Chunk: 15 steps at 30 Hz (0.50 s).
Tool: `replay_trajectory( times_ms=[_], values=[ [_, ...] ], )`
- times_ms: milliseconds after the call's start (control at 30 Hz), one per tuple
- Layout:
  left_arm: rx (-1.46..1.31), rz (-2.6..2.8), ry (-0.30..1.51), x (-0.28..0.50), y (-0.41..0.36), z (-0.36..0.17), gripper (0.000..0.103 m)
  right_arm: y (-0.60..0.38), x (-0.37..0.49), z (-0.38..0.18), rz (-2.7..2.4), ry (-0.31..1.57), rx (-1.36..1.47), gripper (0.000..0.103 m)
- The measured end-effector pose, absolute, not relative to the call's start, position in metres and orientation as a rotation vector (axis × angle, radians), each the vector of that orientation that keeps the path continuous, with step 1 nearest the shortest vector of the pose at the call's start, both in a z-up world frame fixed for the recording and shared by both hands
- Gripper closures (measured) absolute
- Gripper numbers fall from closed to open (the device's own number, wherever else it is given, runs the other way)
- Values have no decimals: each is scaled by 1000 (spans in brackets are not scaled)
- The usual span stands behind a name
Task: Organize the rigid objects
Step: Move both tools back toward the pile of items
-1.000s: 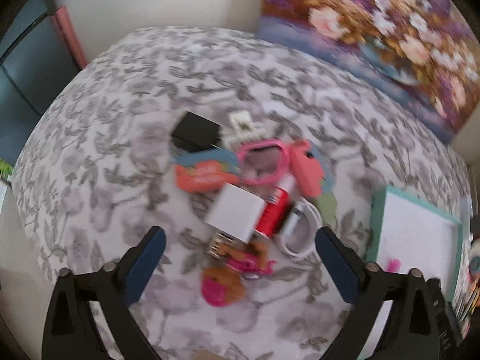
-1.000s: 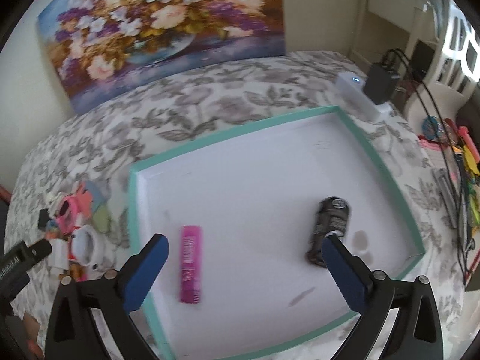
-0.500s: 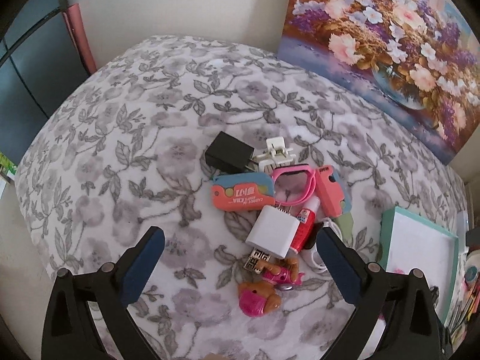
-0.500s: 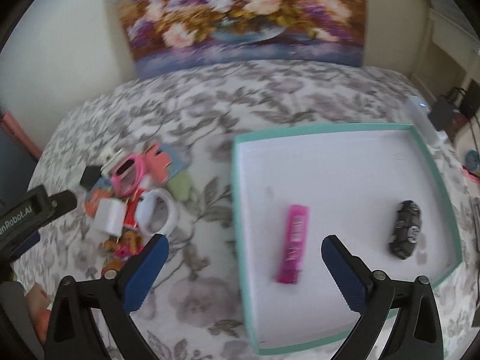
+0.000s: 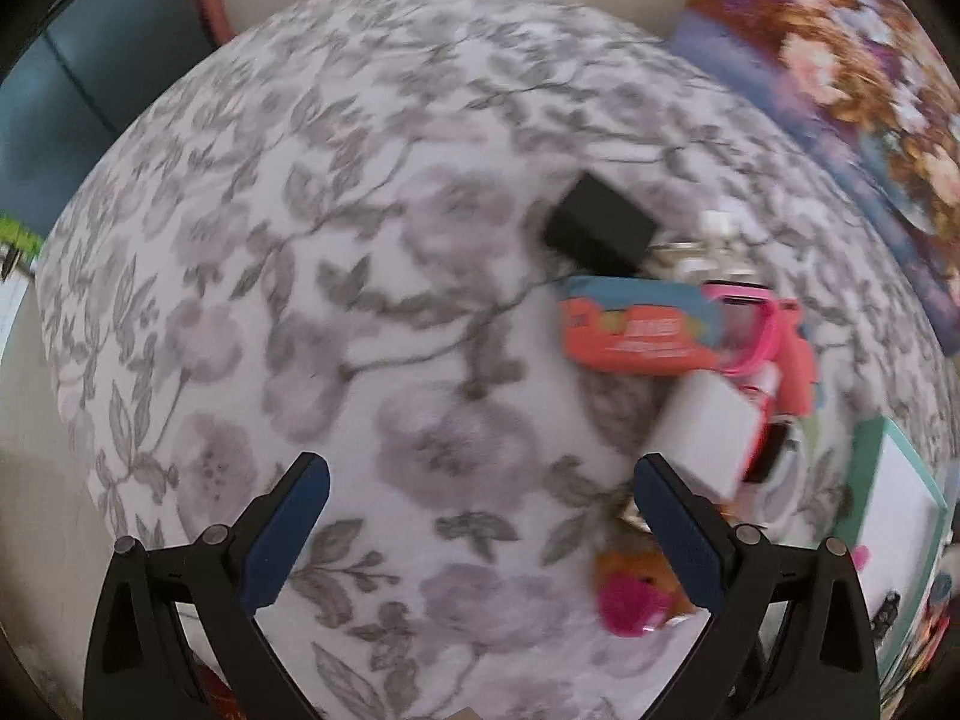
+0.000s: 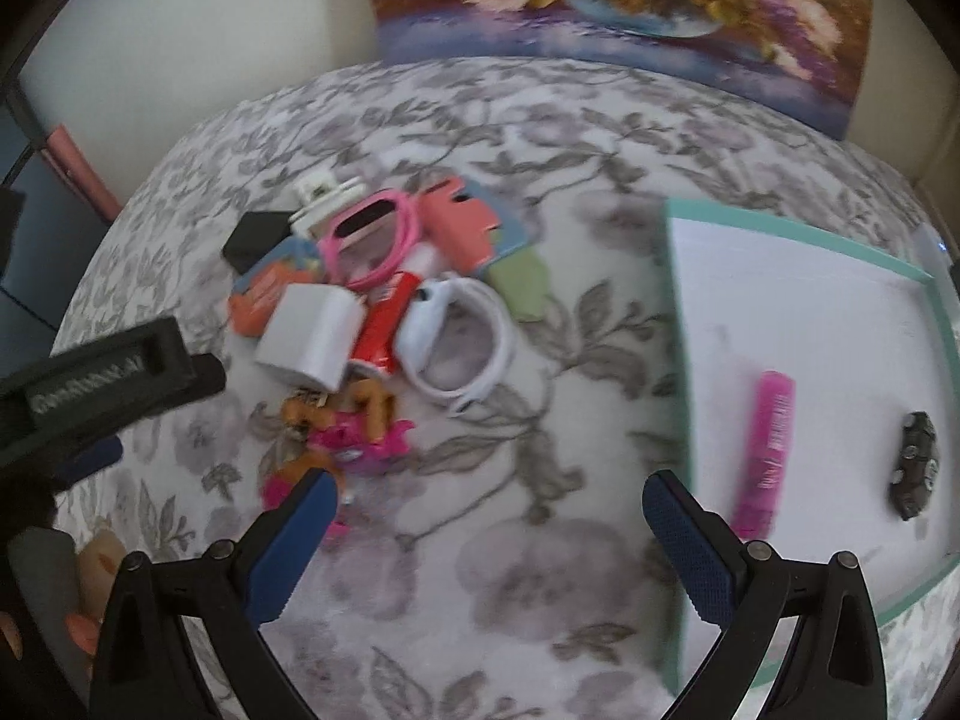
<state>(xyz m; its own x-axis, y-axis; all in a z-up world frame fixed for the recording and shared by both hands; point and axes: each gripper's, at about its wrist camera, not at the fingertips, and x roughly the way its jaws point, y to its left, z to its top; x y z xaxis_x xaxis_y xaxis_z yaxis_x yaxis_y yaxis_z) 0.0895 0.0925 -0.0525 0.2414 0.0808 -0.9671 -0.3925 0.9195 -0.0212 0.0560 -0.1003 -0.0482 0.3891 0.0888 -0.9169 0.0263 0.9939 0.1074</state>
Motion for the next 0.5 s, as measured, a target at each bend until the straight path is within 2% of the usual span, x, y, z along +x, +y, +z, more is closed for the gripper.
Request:
replay_trajectory(
  times_ms=[500],
  values=[
    [-360, 456, 1325, 78, 137, -72, 2, -51, 65, -69, 107, 1215, 68, 0]
  ],
)
